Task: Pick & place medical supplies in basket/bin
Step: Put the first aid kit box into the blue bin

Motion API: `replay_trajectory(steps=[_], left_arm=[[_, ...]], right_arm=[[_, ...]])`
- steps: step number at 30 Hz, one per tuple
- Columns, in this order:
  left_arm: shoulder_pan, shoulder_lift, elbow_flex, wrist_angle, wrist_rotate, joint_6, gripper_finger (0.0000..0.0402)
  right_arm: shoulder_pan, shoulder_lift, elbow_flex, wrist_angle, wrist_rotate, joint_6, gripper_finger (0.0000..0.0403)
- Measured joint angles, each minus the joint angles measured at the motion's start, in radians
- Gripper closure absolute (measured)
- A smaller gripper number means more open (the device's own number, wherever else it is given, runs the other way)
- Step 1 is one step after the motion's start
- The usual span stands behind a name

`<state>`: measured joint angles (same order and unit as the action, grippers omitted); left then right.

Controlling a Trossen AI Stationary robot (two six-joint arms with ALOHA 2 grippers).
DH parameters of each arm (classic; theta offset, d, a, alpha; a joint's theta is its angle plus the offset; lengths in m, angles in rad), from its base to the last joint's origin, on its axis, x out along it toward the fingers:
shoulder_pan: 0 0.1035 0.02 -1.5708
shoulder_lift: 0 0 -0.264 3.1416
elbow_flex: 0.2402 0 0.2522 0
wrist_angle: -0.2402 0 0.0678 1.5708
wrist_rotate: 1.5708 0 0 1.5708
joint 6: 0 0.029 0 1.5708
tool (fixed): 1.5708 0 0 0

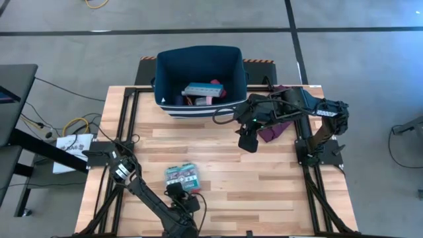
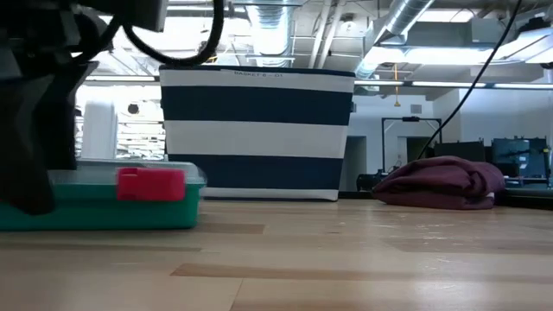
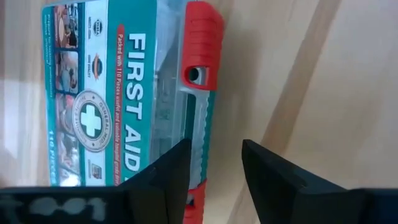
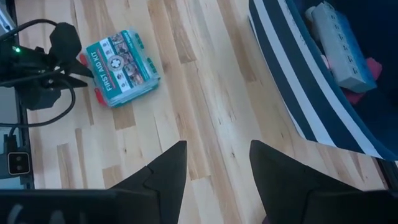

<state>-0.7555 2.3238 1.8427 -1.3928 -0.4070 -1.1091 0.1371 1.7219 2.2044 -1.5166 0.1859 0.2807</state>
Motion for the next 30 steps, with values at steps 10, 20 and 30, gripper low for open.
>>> replay_trajectory(steps=[10,20,30], left_arm=[[0.032,0.001,0.001,-0.064,-0.034,0.048,0.0391],[0.050,-0.094,0.217,-0.173,-0.204,0.106,0.0400],[0.120,-0.407,0.348,-0.181,-0.612,0.243,0.0401]], right_arm=[[0.000,0.000,0.000,0.003,0.002,0.000,0.0233],[0.000,0.000,0.000,-0.001,0.005,0.000,0.0232],[0.036,0.000,0.000,-0.015,0.007,0.007,0.0233]])
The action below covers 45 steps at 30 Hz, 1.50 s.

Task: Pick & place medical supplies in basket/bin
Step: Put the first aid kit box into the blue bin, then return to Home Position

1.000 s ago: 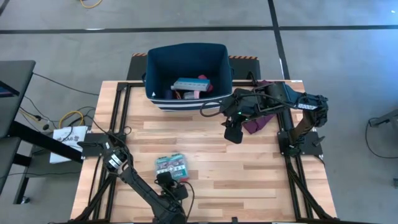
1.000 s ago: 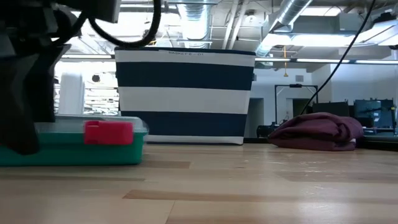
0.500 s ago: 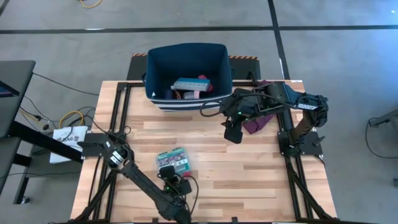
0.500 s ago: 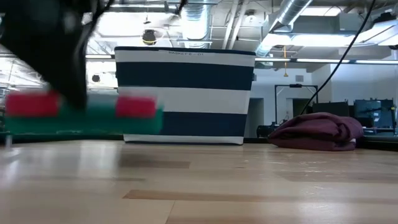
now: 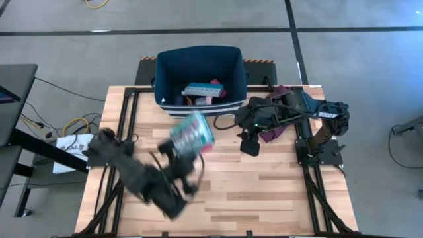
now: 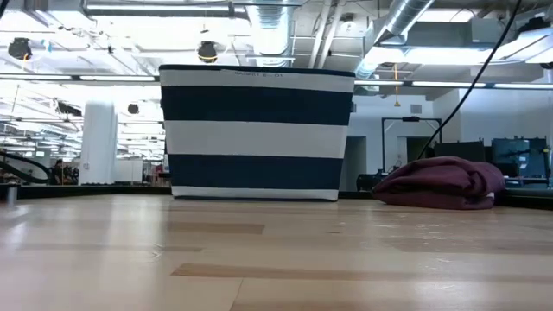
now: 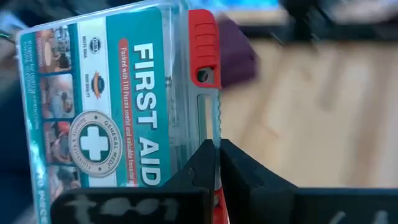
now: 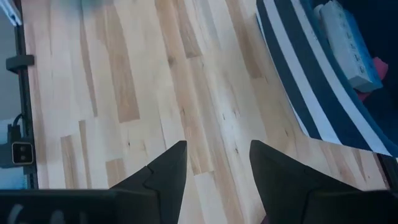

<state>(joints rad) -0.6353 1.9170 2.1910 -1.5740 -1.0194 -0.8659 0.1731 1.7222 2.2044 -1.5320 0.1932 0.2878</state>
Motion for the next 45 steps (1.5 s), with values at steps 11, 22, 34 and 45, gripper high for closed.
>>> replay_trajectory(steps=[11,22,34,45], left_arm=[[0.583,-0.179,-0.001,0.003,0.101,0.231,0.0401],[1.048,-0.018,-0.096,0.495,0.636,0.664,0.0401],[1.211,0.197,-0.098,0.563,0.864,0.770,0.0383],[1.196,0.183,-0.017,0.463,0.905,0.896,0.0328]], right_arm=[[0.030,0.000,0.000,0.000,0.050,0.000,0.0233],[0.027,0.000,0.000,-0.012,0.077,-0.109,0.0233],[0.024,0.000,0.000,-0.040,0.078,-0.218,0.0233],[0.021,0.000,0.000,-0.039,0.077,-0.218,0.0233]])
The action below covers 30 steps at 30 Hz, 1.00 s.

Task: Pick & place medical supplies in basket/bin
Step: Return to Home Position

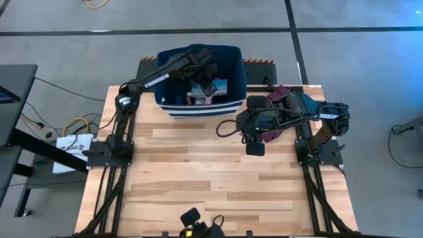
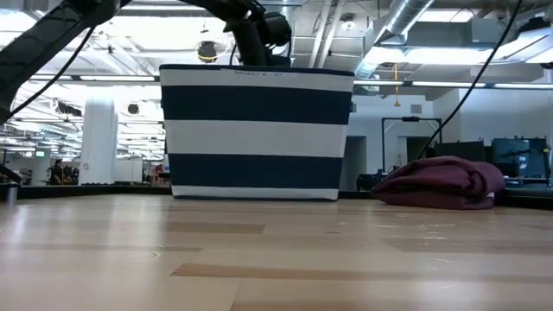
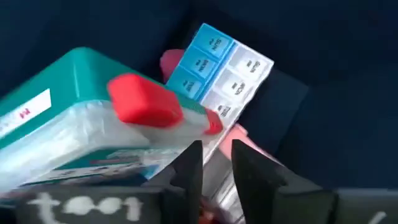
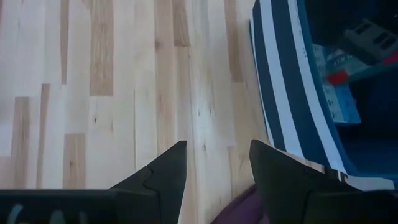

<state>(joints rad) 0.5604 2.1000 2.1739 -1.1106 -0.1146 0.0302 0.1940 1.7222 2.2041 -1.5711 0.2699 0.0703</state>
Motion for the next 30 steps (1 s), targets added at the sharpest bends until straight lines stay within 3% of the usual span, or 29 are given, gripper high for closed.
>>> replay_trajectory(steps=[5,11,20,24,27,30], left_arm=[[-0.010,0.001,0.064,-0.039,-0.091,0.029,0.0300],[-0.021,-0.011,0.184,-0.137,-0.071,0.032,0.0287],[-0.086,-0.192,0.178,-0.335,-0.098,0.028,0.0287],[-0.162,-0.296,0.178,-0.428,-0.173,-0.014,0.0287],[-0.238,-0.375,0.177,-0.466,-0.237,-0.090,0.0287],[-0.331,-0.475,0.177,-0.462,-0.233,-0.115,0.0287]], right_arm=[[0.000,0.000,0.000,0.000,0.000,0.060,0.0233],[0.000,0.000,0.000,0.000,-0.002,0.069,0.0233],[0.000,0.000,0.000,0.000,-0.001,0.123,0.0233],[0.006,0.000,0.000,0.000,-0.002,0.176,0.0233],[0.013,0.000,0.000,0.000,-0.002,0.123,0.0233],[0.022,-0.018,-0.001,0.000,0.001,0.065,0.0233]])
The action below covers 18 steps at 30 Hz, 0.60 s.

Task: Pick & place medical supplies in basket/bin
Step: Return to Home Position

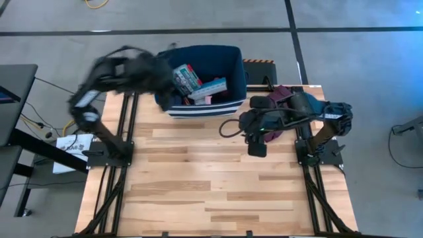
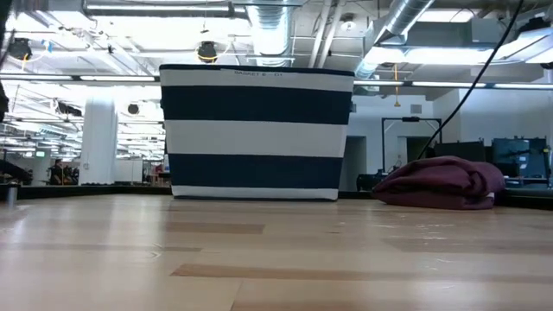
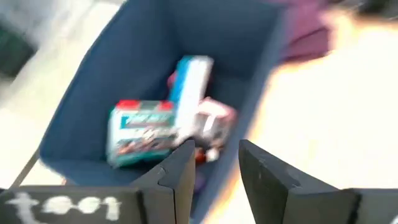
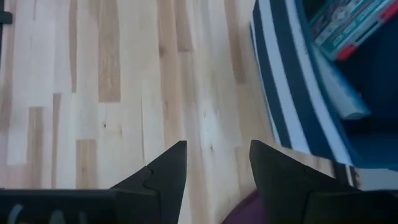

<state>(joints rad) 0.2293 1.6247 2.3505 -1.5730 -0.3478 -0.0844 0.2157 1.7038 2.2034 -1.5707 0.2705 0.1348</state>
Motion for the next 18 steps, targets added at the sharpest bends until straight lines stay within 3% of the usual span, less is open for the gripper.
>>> replay_trajectory(steps=[5,9,13,16,18], left_arm=[[-0.190,-0.187,-0.055,0.001,-0.061,-0.074,0.0287],[-0.351,-0.368,-0.252,0.005,-0.163,-0.183,0.0287],[-0.518,-0.597,-0.651,0.024,-0.321,-0.430,0.0287],[-0.635,-0.768,-1.024,0.126,-0.389,-0.608,0.0287],[-0.693,-0.866,-1.262,0.260,-0.401,-0.643,0.0287]], right_arm=[[0.002,-0.081,-0.025,0.000,0.036,-0.021,0.0233],[0.013,-0.227,-0.155,0.010,0.099,0.019,0.0233],[0.066,-0.444,-0.510,0.189,0.210,0.125,0.0233],[0.120,-0.633,-0.864,0.413,0.196,0.137,0.0233],[0.149,-0.758,-1.076,0.573,0.162,0.143,0.0233]])
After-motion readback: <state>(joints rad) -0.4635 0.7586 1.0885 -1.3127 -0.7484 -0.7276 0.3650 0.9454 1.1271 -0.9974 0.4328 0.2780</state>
